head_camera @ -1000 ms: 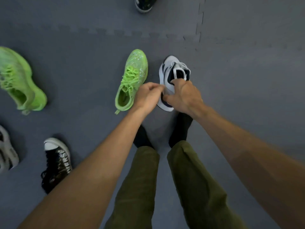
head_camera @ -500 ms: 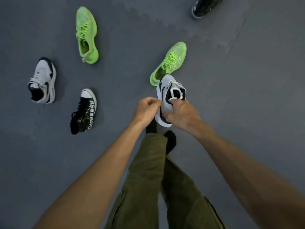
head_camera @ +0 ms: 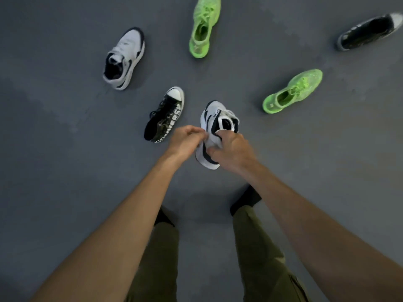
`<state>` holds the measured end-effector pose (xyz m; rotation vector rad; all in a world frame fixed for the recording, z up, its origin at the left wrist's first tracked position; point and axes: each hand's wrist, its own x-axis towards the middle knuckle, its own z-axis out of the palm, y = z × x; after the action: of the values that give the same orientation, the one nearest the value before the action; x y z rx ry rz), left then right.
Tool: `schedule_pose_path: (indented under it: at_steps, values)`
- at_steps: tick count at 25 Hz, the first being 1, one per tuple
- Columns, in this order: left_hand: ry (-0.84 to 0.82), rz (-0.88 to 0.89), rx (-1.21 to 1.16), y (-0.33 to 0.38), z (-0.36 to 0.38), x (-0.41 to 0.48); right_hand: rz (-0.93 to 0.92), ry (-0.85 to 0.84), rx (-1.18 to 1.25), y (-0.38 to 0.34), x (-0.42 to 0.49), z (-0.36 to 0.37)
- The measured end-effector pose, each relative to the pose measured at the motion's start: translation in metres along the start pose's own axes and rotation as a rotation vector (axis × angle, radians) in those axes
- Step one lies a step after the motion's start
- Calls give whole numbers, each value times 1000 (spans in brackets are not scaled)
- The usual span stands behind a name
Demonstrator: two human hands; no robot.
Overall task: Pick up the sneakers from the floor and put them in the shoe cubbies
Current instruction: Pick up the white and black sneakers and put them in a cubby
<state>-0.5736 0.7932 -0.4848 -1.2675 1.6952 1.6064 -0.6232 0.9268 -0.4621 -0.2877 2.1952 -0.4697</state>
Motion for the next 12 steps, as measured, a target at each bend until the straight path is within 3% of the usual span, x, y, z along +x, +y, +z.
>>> schedule_pose_path:
  at_steps: [6,12]
  values:
    - [9,26,-90,-43,-132,36,4,28,5,-114,33,71]
    - [-9,47,-69,-38,-216,62,15,56,28,-193,66,102]
